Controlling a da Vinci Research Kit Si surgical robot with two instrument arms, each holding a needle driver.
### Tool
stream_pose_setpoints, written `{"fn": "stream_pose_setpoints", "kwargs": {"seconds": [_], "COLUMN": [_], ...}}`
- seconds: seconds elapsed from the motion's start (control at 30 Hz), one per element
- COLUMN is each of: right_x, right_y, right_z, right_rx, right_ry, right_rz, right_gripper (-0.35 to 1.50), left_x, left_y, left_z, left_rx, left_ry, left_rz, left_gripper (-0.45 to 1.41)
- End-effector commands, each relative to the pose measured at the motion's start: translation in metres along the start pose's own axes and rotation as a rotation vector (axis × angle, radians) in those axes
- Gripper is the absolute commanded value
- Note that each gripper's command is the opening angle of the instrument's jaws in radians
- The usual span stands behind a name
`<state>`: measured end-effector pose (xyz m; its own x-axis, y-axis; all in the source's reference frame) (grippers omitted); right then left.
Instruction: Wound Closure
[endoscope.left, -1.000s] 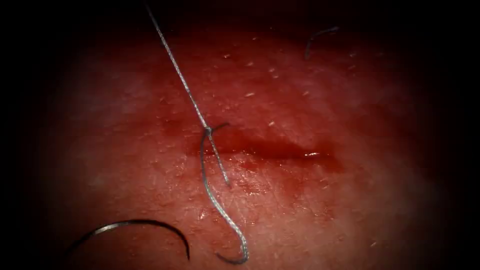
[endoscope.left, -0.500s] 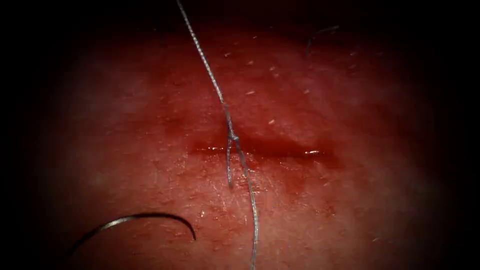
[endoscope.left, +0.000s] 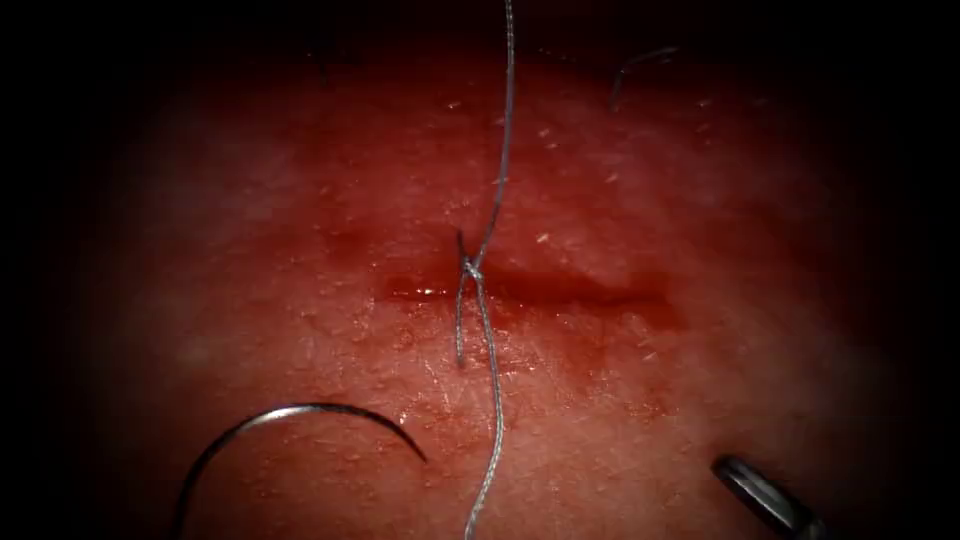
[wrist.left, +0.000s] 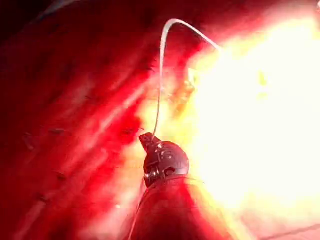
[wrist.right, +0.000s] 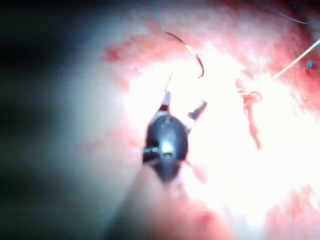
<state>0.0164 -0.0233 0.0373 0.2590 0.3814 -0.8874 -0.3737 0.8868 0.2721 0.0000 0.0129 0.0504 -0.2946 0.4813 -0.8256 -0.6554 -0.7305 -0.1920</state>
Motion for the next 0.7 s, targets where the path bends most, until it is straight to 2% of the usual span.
{"fn": "stream_pose_setpoints", "kwargs": {"seconds": [0.03,0.23,0.37,0.43,0.5,0.53,0.57,0.63,0.67,0.7], "right_x": [-0.0010,-0.0012,-0.0012,-0.0012,-0.0012,-0.0013,-0.0013,-0.0016,-0.0018,-0.0019], "right_y": [-0.0010,-0.0018,-0.0018,-0.0018,-0.0018,-0.0018,-0.0019,-0.0020,-0.0021,-0.0021], "right_z": [0.0007,0.0016,0.0016,0.0018,0.0018,0.0020,0.0020,0.0023,0.0025,0.0026], "right_rx": [0.001,-0.005,-0.006,-0.007,-0.008,-0.009,-0.010,-0.012,-0.014,-0.015], "right_ry": [0.000,0.001,0.001,0.001,0.001,0.001,0.001,0.001,0.001,0.002], "right_rz": [-0.002,-0.006,-0.006,-0.006,-0.006,-0.007,-0.007,-0.009,-0.011,-0.012], "right_gripper": [0.78,0.64,0.54,0.51,0.49,0.49,0.49,0.49,0.49,0.49], "left_x": [-0.0017,-0.0099,-0.0121,-0.0145,-0.0153,-0.0161,-0.0164,-0.0163,-0.0155,-0.0150], "left_y": [0.0018,0.0078,0.0093,0.0112,0.0119,0.0130,0.0134,0.0137,0.0137,0.0137], "left_z": [0.0004,-0.0010,-0.0013,-0.0016,-0.0017,-0.0018,-0.0019,-0.0019,-0.0020,-0.0021], "left_rx": [-0.021,-0.070,-0.093,-0.151,-0.176,-0.205,-0.220,-0.240,-0.260,-0.269], "left_ry": [-0.005,-0.055,-0.069,-0.080,-0.080,-0.079,-0.074,-0.071,-0.054,-0.043], "left_rz": [0.004,0.011,-0.006,-0.043,-0.065,-0.110,-0.142,-0.187,-0.227,-0.243], "left_gripper": [-0.45,-0.45,-0.45,-0.45,-0.45,0.12,0.46,0.83,1.20,1.30]}}
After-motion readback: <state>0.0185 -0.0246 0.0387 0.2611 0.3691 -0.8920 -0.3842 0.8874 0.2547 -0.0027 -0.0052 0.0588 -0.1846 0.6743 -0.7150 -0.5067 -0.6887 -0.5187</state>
